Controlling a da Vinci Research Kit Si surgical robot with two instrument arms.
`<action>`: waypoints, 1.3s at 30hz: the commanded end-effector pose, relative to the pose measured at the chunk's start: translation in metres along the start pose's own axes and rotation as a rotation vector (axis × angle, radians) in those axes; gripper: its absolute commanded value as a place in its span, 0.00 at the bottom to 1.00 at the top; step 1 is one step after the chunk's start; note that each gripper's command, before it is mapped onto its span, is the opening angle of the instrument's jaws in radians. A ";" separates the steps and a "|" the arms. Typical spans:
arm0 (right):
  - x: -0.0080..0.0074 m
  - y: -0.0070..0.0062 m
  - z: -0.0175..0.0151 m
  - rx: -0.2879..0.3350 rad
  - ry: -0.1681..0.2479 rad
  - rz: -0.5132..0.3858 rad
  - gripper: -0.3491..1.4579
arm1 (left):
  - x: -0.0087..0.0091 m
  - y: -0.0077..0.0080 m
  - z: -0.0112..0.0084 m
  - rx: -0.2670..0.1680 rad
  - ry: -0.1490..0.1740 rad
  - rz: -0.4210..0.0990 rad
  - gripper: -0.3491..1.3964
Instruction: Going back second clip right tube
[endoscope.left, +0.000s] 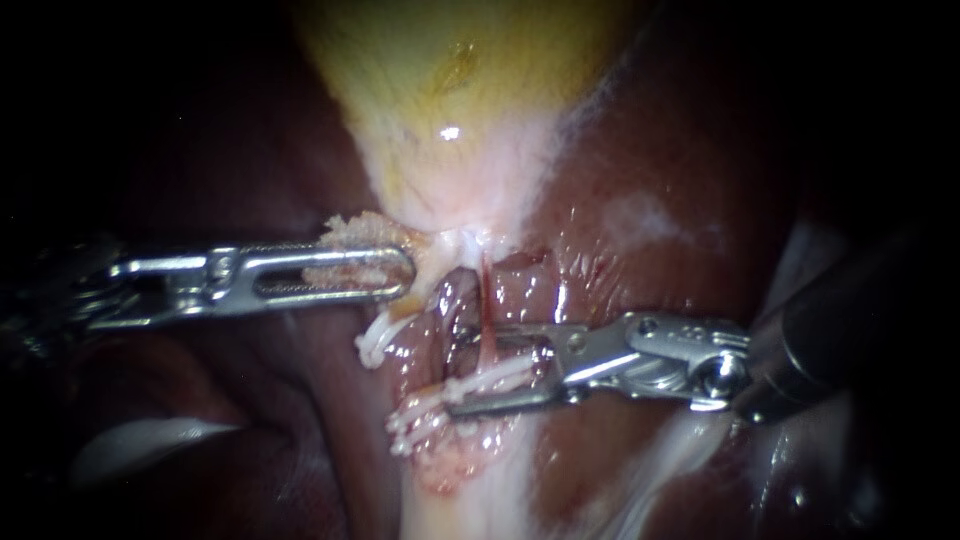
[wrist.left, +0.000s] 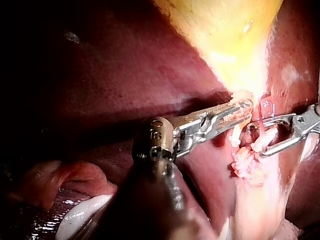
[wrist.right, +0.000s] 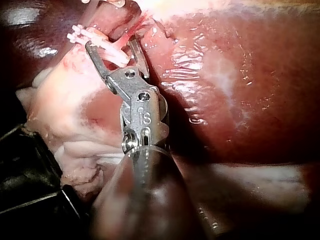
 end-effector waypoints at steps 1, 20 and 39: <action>0.0002 0.0000 -0.0006 0.000 -0.001 -0.017 0.47 | 0.0000 0.0000 0.0000 0.000 0.000 0.000 0.00; 0.0029 -0.0001 -0.0083 -0.031 -0.033 -0.227 0.47 | 0.0001 0.0002 0.0000 0.000 0.000 0.001 0.00; 0.0047 -0.0002 -0.0128 -0.046 -0.039 -0.285 0.47 | 0.0009 0.0018 0.0015 -0.005 0.001 0.008 0.00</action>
